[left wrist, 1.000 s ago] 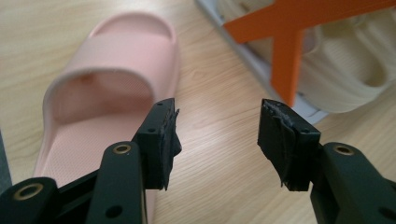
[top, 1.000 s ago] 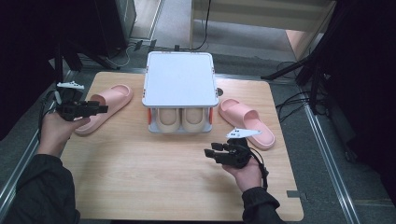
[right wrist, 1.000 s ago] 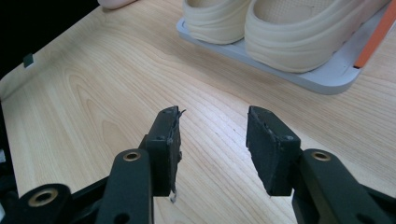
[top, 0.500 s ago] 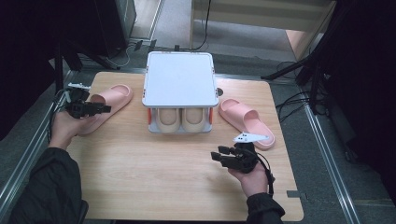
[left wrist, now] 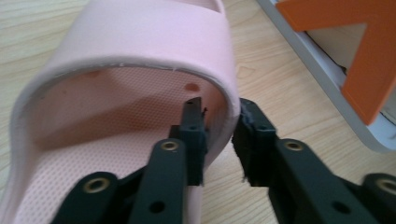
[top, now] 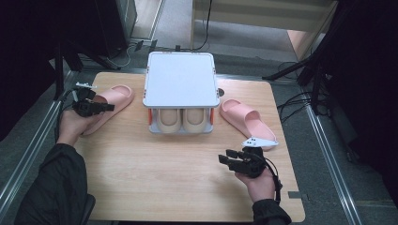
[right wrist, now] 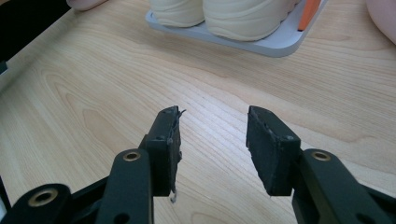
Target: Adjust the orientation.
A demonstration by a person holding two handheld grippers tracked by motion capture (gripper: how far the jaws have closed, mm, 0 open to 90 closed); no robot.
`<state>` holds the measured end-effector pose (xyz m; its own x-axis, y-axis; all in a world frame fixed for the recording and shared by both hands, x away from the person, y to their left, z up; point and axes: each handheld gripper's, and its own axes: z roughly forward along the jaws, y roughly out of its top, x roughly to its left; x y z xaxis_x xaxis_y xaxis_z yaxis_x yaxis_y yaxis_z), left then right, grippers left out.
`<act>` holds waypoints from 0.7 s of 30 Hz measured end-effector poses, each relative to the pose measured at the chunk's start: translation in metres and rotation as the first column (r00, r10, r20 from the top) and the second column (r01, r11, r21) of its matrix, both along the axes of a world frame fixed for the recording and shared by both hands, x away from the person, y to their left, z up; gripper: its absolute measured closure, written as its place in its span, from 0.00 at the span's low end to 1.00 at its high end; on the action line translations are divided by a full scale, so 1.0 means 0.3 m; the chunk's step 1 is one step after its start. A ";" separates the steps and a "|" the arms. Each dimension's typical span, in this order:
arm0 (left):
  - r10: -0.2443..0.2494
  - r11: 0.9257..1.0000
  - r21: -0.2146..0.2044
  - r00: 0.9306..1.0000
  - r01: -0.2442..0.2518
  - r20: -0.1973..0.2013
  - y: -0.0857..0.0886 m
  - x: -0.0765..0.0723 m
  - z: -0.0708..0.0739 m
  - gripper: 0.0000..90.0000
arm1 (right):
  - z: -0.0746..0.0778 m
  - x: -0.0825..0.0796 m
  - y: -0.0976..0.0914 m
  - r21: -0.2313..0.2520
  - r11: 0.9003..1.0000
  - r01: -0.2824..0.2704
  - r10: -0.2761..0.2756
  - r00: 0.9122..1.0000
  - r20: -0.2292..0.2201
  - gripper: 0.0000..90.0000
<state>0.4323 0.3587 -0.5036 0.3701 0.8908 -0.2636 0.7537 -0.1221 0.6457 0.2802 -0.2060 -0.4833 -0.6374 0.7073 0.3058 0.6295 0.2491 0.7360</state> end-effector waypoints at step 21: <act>0.039 0.997 -0.067 0.999 -0.039 -0.004 0.020 -0.049 0.107 0.94 | 0.006 0.017 0.018 0.017 1.000 -0.023 0.023 1.000 -0.005 0.63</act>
